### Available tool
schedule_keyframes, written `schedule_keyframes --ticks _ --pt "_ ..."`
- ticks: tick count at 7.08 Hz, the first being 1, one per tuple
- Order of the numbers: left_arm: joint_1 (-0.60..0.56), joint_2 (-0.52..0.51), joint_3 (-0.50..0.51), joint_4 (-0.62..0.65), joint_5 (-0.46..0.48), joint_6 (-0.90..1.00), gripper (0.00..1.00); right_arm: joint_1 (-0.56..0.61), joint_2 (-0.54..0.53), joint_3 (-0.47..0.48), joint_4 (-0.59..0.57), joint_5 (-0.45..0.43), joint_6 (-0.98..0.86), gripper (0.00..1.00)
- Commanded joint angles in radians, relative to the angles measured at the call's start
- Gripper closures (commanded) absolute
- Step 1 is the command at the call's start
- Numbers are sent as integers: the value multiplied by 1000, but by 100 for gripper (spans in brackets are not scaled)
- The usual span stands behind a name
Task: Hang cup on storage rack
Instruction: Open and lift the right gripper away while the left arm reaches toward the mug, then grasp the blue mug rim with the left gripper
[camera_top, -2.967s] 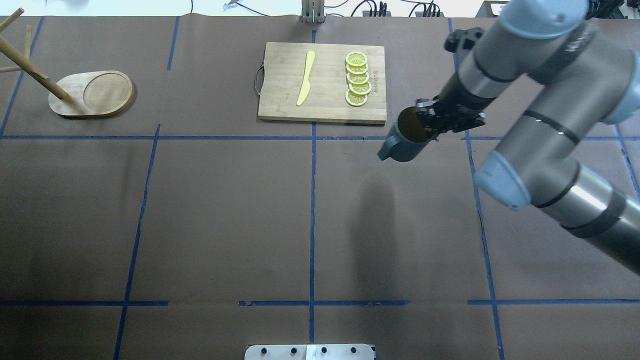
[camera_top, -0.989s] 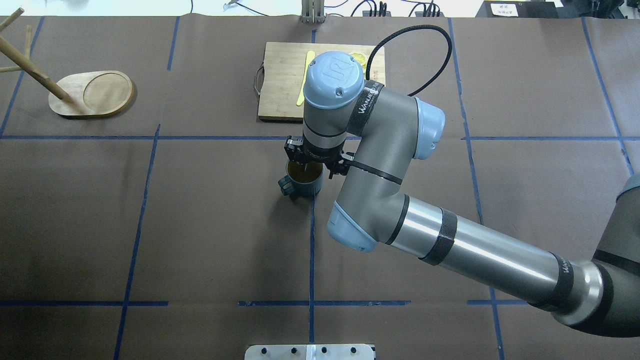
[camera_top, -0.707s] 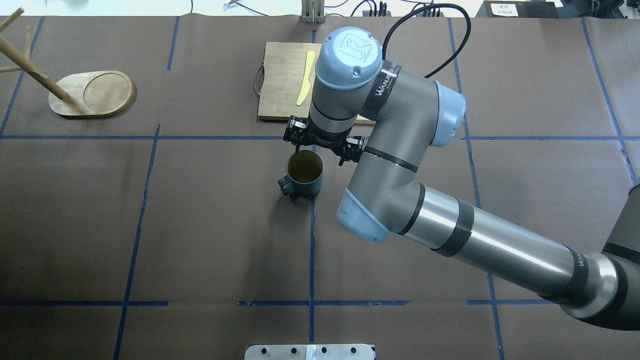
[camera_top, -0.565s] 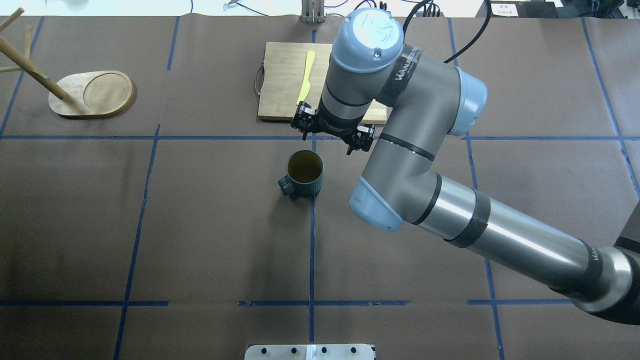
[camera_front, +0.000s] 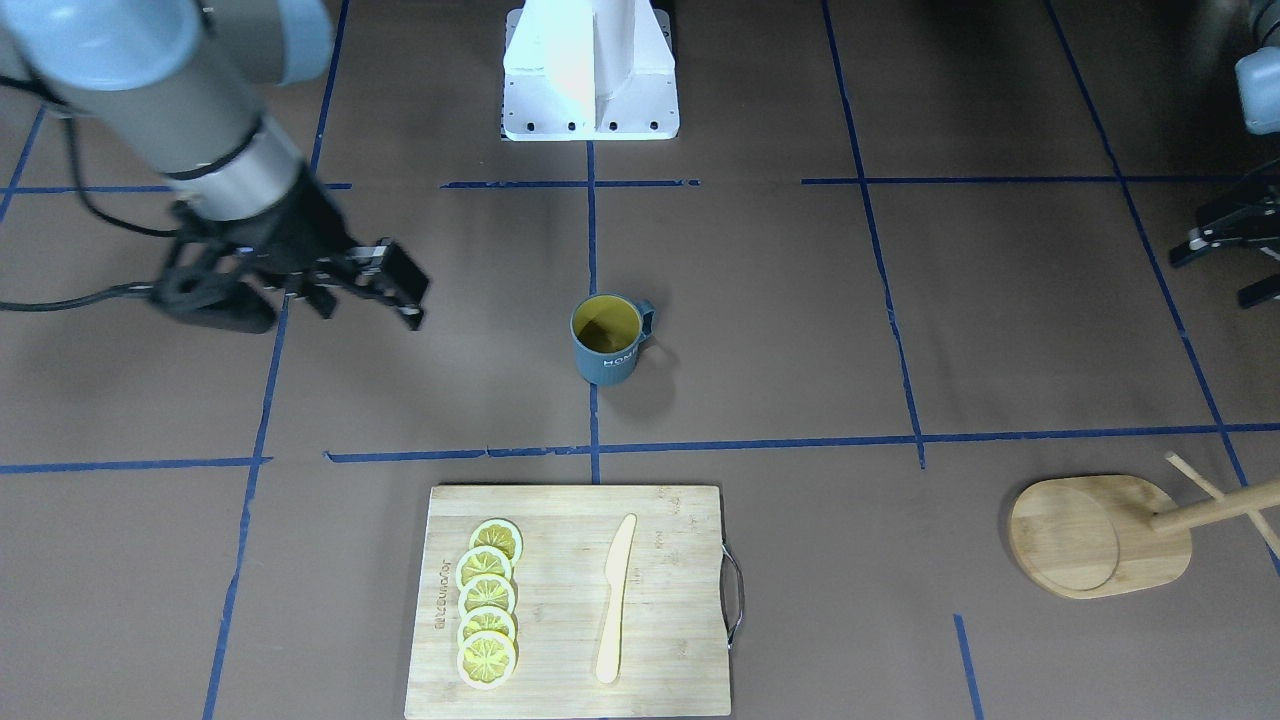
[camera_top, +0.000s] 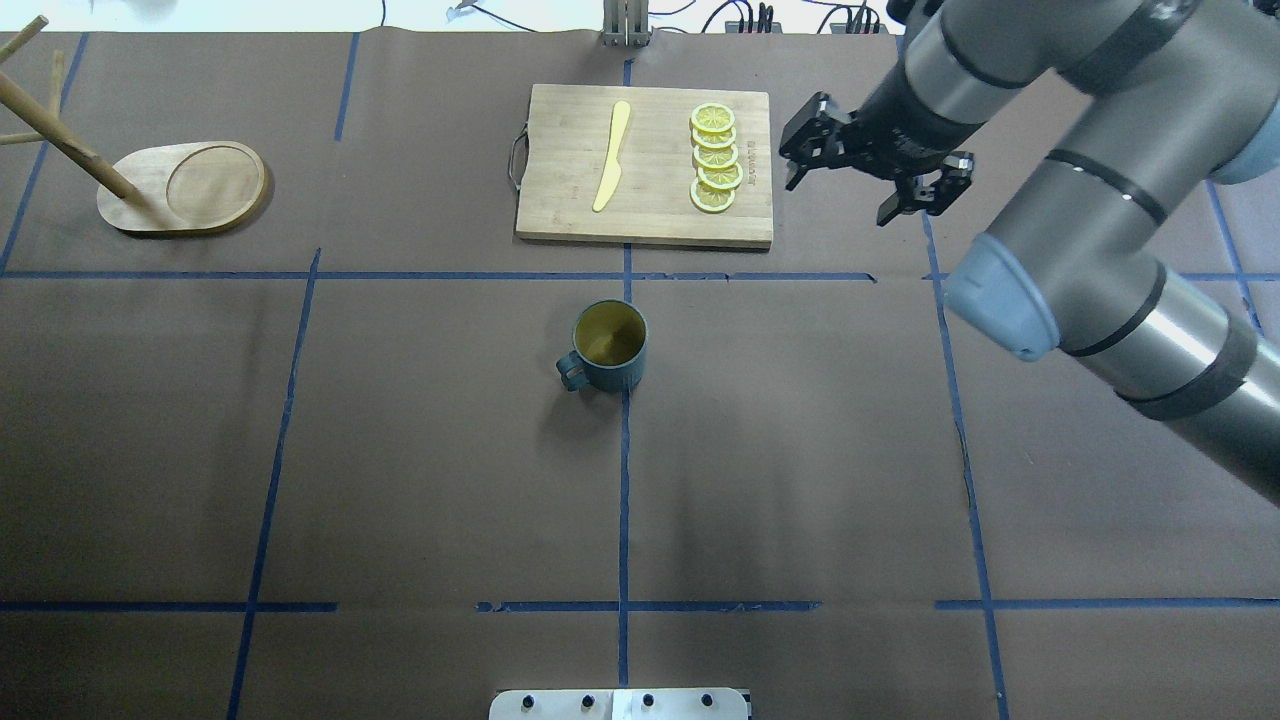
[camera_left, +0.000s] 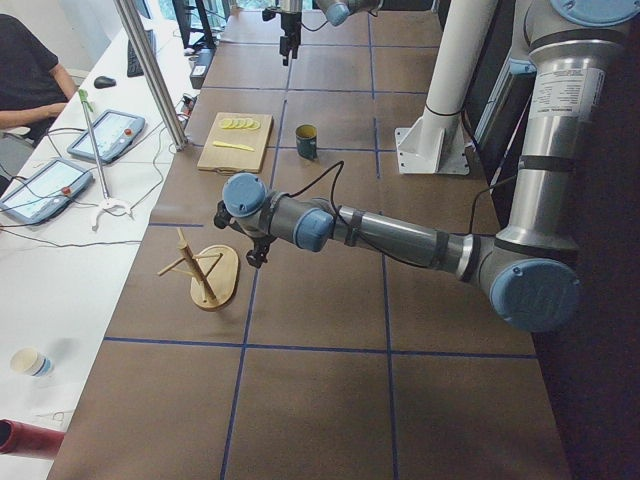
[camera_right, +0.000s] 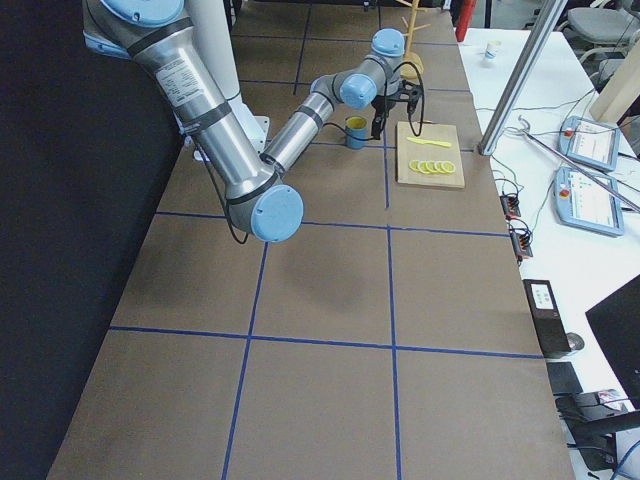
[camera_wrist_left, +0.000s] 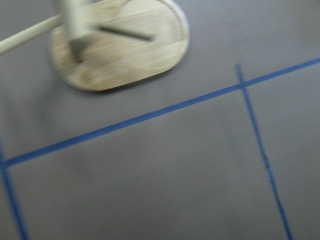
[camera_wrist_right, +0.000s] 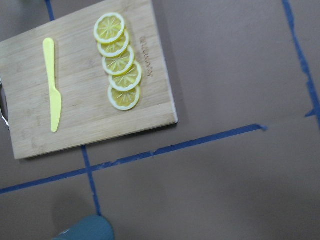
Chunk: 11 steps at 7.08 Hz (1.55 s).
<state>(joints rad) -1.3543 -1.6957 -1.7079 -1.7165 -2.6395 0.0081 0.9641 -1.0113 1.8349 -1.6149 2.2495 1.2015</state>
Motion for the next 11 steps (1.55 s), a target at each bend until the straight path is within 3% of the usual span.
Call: schedule_keyframes --ticks 1,2,4,7,8,11 --pt "160 -91 -7 -143 28 -11 0 138 -123 7 0 65 -260 0" --pt "255 -145 -6 -223 136 -43 0 187 -185 0 0 62 -416 0" --pt "407 -241 4 -329 196 -164 0 298 -319 -22 1 62 -747 0" --pt "729 -291 16 -544 590 -292 0 427 -372 -153 4 94 -1055 0" --pt "797 -326 27 -543 678 -304 0 453 -372 -195 7 117 -1097 0" --pt "877 -387 85 -543 830 -321 0 453 -372 -194 9 116 -1093 0"
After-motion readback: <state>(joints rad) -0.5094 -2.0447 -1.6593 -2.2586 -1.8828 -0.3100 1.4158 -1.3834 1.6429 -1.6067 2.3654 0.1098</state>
